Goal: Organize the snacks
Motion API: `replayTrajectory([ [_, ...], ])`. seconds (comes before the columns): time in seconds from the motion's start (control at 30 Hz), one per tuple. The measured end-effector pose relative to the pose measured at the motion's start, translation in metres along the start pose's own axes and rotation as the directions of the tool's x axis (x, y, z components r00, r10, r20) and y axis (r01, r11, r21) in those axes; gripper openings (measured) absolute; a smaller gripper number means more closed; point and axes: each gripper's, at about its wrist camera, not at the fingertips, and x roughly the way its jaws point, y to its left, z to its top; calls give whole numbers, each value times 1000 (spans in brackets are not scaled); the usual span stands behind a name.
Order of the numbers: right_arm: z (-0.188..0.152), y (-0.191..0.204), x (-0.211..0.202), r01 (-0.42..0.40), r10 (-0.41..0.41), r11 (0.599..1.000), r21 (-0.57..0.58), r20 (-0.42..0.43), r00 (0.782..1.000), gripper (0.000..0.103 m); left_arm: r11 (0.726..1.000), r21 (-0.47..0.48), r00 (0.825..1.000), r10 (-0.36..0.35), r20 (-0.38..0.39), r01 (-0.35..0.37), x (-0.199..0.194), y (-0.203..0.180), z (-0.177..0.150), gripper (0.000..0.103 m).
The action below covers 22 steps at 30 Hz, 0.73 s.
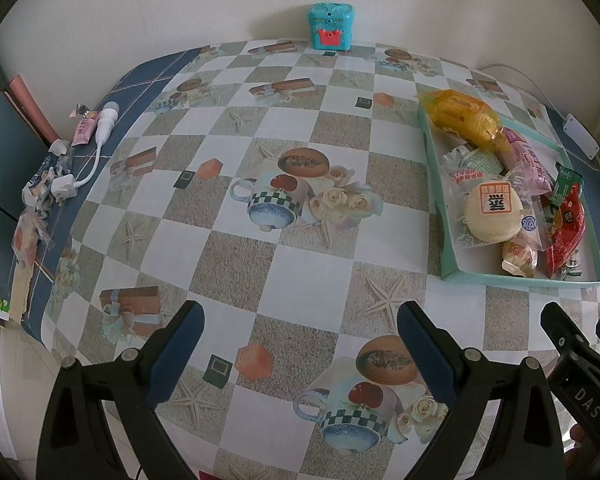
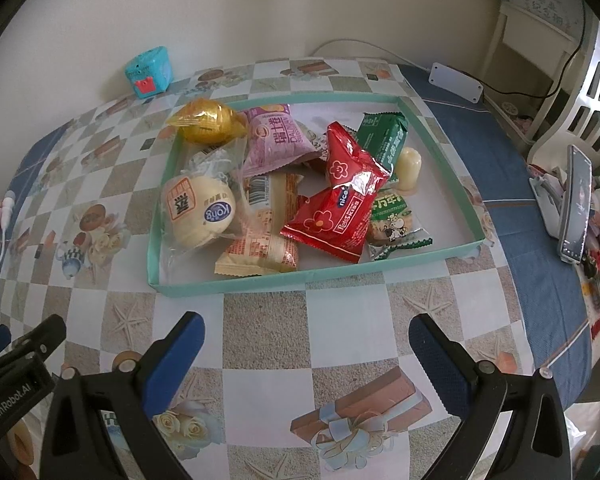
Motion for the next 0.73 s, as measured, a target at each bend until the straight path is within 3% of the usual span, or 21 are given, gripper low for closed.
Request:
replayTrajectory([
  [0.53, -1, -2, 1, 2, -2, 1000, 4, 1, 1000, 103, 999, 4, 998, -50, -23, 50, 3, -1, -2, 97],
  [0.73, -1, -2, 1, 2, -2, 1000, 4, 1, 1000, 103, 999, -3, 999, -49, 5, 49, -3, 2, -1, 97],
])
